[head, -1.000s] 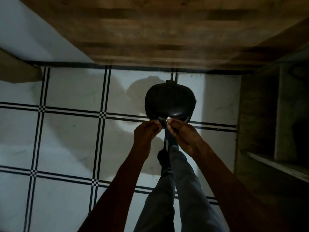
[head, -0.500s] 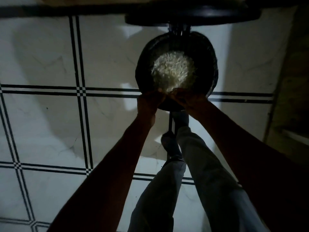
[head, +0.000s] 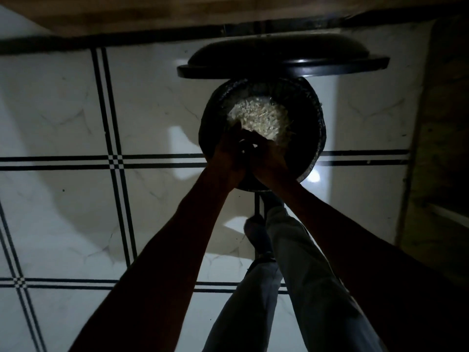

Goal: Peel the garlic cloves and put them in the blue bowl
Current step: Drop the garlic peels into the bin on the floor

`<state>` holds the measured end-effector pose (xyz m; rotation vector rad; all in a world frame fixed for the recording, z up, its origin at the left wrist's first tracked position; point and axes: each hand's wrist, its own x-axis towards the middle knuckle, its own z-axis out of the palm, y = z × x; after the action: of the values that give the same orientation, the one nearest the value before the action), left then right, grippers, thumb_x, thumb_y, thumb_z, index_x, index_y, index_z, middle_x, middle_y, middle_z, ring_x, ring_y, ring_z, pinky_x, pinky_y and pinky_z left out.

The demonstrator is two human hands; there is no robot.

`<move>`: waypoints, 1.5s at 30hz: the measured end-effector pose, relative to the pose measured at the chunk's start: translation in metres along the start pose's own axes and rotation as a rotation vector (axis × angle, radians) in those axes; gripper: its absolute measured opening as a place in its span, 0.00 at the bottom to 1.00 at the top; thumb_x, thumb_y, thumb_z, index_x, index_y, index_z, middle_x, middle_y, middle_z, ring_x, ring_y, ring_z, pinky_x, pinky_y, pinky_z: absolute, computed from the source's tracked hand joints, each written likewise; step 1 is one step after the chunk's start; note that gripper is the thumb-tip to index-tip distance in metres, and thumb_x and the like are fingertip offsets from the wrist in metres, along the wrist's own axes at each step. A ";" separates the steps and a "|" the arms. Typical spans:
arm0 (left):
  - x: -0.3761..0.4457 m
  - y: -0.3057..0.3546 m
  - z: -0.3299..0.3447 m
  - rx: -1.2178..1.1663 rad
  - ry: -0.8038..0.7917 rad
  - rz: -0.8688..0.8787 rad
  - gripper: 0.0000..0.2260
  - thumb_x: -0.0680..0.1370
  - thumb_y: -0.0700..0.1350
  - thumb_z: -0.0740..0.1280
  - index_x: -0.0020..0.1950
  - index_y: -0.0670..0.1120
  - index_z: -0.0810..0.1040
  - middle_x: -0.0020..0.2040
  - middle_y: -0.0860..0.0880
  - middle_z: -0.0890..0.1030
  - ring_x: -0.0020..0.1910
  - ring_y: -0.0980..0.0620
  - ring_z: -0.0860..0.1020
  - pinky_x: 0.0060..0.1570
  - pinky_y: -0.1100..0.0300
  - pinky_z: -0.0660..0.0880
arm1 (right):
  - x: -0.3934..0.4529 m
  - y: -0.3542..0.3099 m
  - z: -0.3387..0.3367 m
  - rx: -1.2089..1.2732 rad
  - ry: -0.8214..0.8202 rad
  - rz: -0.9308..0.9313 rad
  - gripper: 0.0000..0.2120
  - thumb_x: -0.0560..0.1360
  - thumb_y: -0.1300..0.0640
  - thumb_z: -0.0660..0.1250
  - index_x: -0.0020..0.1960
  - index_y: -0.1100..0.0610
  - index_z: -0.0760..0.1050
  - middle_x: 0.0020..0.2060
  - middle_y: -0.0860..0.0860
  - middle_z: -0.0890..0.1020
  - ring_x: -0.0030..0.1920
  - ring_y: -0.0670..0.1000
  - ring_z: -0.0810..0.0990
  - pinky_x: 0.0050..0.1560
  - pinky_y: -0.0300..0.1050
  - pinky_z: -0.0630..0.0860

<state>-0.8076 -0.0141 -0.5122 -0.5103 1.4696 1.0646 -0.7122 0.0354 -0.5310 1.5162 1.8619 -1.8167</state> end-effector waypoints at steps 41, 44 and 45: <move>-0.614 -0.213 0.416 1.272 -1.093 0.773 0.03 0.84 0.38 0.67 0.56 0.43 0.80 0.45 0.45 0.84 0.36 0.62 0.82 0.39 0.68 0.78 | -0.741 0.046 -0.391 0.446 1.530 -0.035 0.09 0.84 0.50 0.67 0.59 0.51 0.83 0.48 0.45 0.86 0.50 0.43 0.85 0.50 0.48 0.84; -0.631 -0.282 0.466 1.396 -1.186 0.826 0.05 0.84 0.39 0.68 0.57 0.41 0.81 0.45 0.46 0.85 0.38 0.59 0.84 0.40 0.65 0.79 | -0.793 0.103 -0.409 0.482 1.648 0.071 0.09 0.83 0.51 0.68 0.58 0.53 0.84 0.46 0.45 0.86 0.47 0.42 0.85 0.47 0.45 0.84; -0.633 -0.304 0.481 1.425 -1.209 0.845 0.05 0.83 0.40 0.68 0.58 0.41 0.82 0.46 0.46 0.85 0.40 0.56 0.84 0.41 0.63 0.80 | -0.805 0.122 -0.414 0.488 1.676 0.107 0.09 0.83 0.51 0.68 0.58 0.54 0.84 0.45 0.45 0.86 0.46 0.41 0.85 0.46 0.41 0.82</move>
<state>-0.1651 0.0740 0.0388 1.5999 0.8829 0.4177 -0.0181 -0.0942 0.0487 3.8663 1.3937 -0.6975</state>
